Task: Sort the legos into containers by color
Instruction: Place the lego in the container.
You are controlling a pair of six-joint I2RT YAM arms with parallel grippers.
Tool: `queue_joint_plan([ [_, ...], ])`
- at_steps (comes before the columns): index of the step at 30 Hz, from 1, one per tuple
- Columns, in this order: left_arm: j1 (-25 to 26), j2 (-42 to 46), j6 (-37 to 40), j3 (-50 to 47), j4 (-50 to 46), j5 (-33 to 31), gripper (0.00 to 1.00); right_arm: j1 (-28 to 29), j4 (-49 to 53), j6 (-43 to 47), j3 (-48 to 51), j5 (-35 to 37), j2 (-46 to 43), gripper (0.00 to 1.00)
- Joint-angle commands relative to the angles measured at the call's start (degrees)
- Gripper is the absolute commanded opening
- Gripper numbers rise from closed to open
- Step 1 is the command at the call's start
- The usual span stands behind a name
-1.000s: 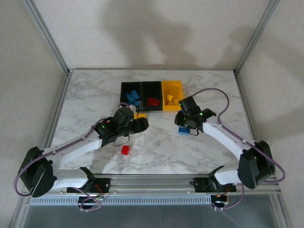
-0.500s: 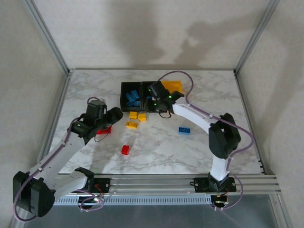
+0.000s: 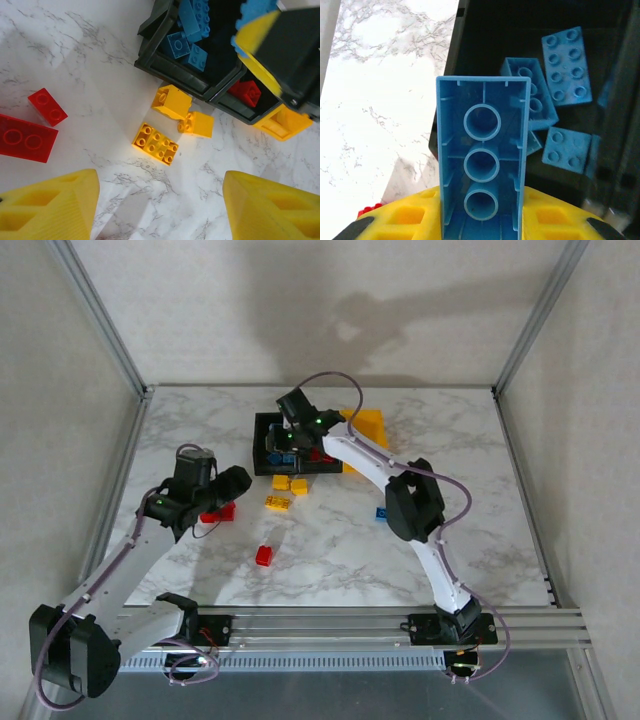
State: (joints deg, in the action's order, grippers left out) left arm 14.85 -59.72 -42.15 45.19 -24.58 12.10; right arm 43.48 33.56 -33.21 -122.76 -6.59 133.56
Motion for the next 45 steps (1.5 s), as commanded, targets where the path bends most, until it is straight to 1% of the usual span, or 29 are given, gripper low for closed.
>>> queue_joint_plan([
  [1,-0.55,0.22,1.15,-0.77,-1.03,1.69,0.66,-0.64,3.2,-1.27,-6.47,-2.2,4.68,0.29],
  [4,-0.61,0.53,1.21,-1.26,-1.01,1.87,0.66,-1.51,2.81,-2.75,-9.84,-3.28,7.44,0.3],
  [9,-0.7,0.84,1.37,-2.03,-0.91,1.86,0.66,-2.74,1.07,-4.96,-12.39,-6.84,9.92,0.31],
  [14,-0.79,0.93,1.19,-2.72,-0.33,2.17,0.66,-2.97,0.54,-5.99,-13.31,-7.91,10.91,0.36],
  [16,-0.79,0.93,1.11,-2.77,-0.13,2.31,0.66,-2.97,0.75,-6.16,-13.3,-7.67,10.8,0.41],
  [21,-0.79,1.18,0.97,-2.74,-0.16,2.58,0.66,-2.97,0.65,-5.99,-12.6,-7.36,9.9,0.49],
  [25,-0.8,1.86,0.76,-2.83,-0.39,2.44,0.66,-2.89,0.38,-5.75,-11.69,-7.04,8.18,0.49],
  [28,-0.79,2.61,0.67,-2.99,-0.73,2.23,0.66,-2.3,0.03,-4.49,-9.6,-6.55,5.12,0.48],
  [31,-0.54,3.42,1.01,-3.52,-0.7,3.11,0.66,-1.44,-1.74,-3.45,-3.6,-5.35,-0.92,0.47],
  [34,0.47,4.4,1.78,-3.84,-0.66,4.3,0.66,-0.75,-3.93,-1.95,6.12,-3.29,-9.29,0.47],
  [36,2.21,4.82,2.5,-3.88,-0.56,5.12,0.67,-0.57,-5.51,-1.6,14.08,-1.98,-15.63,0.48],
  [41,10.32,4.16,2.87,-3.79,1.64,5.68,0.67,-0.98,-8.13,-1.81,36.49,3.36,-33.25,0.5],
  [45,17.02,2.05,2.01,-3.88,4.86,5.0,0.68,-2.84,-6.45,-3.34,49.99,6.66,-44.14,0.54],
])
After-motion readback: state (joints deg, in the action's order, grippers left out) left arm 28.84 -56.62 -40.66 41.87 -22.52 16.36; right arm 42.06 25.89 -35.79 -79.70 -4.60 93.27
